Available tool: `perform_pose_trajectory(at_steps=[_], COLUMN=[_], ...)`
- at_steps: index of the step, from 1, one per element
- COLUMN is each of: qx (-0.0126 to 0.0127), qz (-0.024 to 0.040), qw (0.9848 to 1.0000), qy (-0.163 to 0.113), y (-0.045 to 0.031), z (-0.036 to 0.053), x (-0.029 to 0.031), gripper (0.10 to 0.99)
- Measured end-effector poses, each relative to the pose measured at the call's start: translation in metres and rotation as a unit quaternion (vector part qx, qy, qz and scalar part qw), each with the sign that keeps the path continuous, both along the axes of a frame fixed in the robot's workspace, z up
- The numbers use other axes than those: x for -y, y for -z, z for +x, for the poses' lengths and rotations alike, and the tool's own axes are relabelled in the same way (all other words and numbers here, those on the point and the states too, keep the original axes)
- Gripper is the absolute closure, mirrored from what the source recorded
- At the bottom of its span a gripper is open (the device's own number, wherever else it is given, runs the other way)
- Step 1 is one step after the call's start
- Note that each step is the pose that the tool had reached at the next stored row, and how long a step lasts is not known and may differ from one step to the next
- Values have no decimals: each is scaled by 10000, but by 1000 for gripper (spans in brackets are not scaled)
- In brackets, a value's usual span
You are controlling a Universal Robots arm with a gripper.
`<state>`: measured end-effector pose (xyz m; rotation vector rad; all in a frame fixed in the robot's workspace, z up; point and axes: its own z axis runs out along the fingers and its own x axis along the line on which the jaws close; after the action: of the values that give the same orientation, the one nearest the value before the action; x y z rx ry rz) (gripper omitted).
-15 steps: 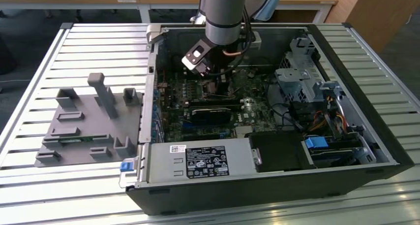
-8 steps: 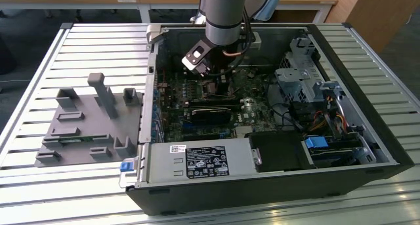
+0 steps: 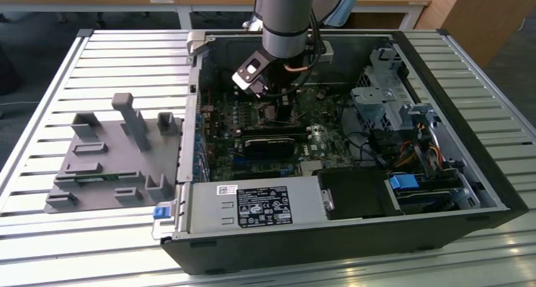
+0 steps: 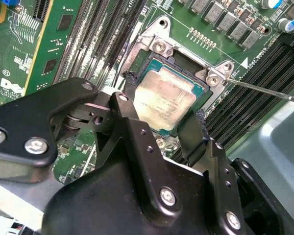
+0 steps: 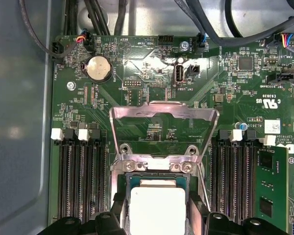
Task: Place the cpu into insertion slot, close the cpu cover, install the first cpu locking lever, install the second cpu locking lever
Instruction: 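Place the cpu into insertion slot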
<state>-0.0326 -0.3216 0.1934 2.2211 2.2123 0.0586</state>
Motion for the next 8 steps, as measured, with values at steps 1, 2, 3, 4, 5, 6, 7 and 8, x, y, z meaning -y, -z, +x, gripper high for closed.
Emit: perform_pose_trajectory(at_steps=[1, 2, 3, 4, 5, 6, 7, 8], qx=[0, 0, 0, 0, -1, 0, 0, 0], qz=[0, 0, 0, -1, -1, -1, 0, 0], qw=[10000, 10000, 10000, 10000, 10000, 10000, 10000, 10000], qy=[0, -1, 0, 0, 0, -1, 0, -1], y=[0, 0, 0, -1, -5, -11, -21, -32], z=[1, 2, 2, 2, 2, 2, 2, 2], x=[0, 0, 0, 0, 0, 0, 0, 0], gripper=[471, 471, 471, 471, 471, 471, 471, 471])
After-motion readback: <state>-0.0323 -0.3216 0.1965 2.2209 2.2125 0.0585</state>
